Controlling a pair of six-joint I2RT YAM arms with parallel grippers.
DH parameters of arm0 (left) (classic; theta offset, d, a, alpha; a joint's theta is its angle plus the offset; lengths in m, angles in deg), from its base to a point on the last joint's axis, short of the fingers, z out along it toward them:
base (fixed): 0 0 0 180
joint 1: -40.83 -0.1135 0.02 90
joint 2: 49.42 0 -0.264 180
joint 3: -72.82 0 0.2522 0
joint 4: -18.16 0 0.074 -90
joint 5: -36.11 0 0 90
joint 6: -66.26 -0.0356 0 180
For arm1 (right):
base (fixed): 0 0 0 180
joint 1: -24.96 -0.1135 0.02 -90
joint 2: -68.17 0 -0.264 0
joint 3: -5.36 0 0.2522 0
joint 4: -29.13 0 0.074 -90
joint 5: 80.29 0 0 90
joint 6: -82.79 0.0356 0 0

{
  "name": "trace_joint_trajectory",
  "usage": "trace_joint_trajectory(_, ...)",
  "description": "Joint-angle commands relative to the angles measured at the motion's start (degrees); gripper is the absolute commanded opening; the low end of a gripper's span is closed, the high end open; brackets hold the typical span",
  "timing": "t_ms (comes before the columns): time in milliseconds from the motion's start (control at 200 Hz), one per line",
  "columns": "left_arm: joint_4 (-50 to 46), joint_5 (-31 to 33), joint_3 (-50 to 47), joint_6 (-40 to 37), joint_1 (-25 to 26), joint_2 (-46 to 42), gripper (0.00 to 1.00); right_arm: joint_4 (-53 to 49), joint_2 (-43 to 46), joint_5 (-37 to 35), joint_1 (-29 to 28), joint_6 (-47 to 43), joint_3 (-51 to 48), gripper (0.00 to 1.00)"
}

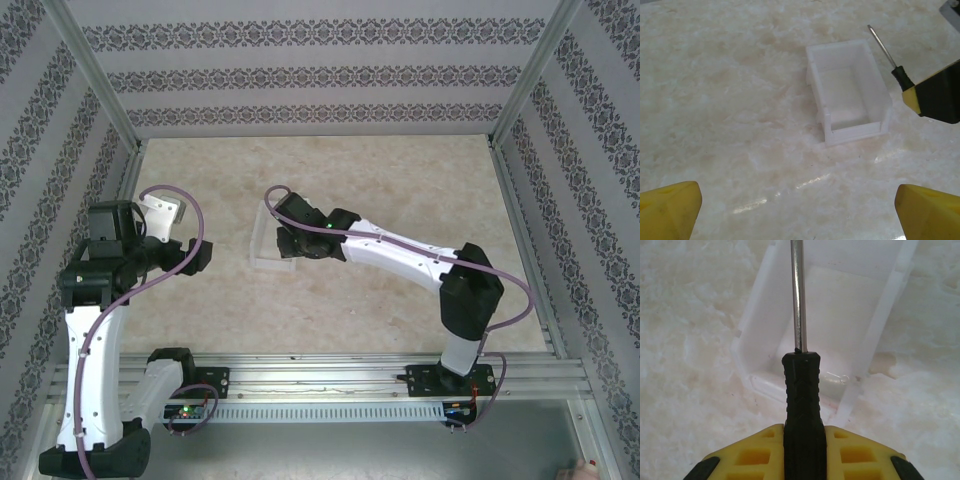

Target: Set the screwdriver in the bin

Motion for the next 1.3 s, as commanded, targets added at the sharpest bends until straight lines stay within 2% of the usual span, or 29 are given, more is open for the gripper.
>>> trace_joint_trajectory(0,-1.91,0.77,0.66,-2.26,0.51,-0.8,0.99,1.36,-2.73,-0.48,-1.1,2.39,2.89,0.17)
trace_joint_trajectory(654,-1.99,-0.53,-0.56,-3.52,0.53,-0.31,0.99,-0.83,-16.31,-3.12,-1.11,3.62,12.87,0.17)
trace_joint_trajectory(1294,-1.97,-0.5,-1.56,-3.31,0.54,0.47,0.99,-3.7,-21.68,-3.65,1.18,0.09,16.8,0.18)
